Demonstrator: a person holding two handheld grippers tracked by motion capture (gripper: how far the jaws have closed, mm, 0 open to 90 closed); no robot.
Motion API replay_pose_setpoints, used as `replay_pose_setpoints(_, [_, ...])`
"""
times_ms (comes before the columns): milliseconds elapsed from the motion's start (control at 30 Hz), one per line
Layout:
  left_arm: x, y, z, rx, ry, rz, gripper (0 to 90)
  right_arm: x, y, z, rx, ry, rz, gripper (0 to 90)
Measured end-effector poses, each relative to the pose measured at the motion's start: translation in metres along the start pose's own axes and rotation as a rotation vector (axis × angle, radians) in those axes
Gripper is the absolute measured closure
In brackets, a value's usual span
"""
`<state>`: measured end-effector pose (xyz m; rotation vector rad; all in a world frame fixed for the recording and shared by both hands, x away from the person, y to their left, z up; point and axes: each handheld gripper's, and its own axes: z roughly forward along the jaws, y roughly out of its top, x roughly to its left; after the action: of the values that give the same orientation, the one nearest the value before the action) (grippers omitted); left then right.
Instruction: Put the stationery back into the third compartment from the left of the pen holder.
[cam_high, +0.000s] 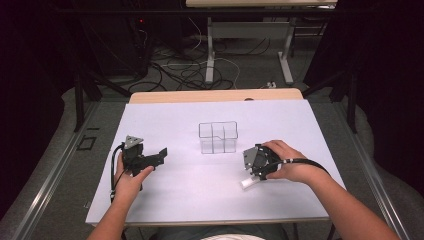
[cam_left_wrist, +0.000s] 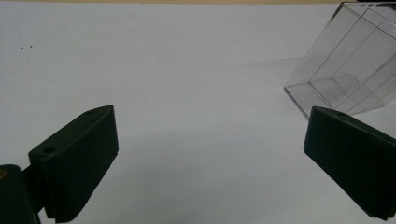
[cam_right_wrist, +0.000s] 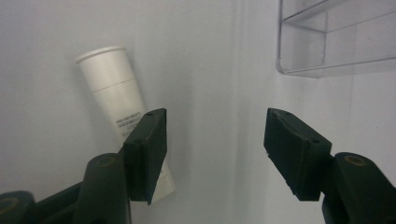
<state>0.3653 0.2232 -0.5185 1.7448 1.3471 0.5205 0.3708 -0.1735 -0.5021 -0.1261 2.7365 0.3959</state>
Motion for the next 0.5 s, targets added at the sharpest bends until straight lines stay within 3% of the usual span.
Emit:
replay_pose_setpoints(67, [0.0002, 0.0, -0.0004, -0.004, -0.001, -0.003, 3.1, 0.0003, -0.0004, -0.0001, 0.006, 0.009, -0.024, 41.6])
replay_pose_setpoints(100, [0.0002, 0.0002, -0.0005, -0.004, 0.0, -0.002, 3.1, 0.0009, -0.0005, -0.0008, 0.005, 0.039, -0.019, 45.4])
replay_pose_setpoints(167, [0.0001, 0.0003, -0.0005, -0.003, 0.0, -0.002, 3.1, 0.0025, -0.0005, -0.0012, 0.003, 0.054, -0.004, 46.3])
replay_pose_setpoints(433, [-0.0001, -0.0006, -0.0003, -0.001, 0.002, -0.002, 3.1, 0.0077, 0.0029, 0.0022, -0.008, 0.15, -0.073, 53.7])
replay_pose_setpoints(500, [0.0001, -0.0005, -0.0005, -0.004, 0.0, -0.005, 3.1, 0.0097, 0.0042, 0.0022, -0.014, 0.155, -0.085, 54.4])
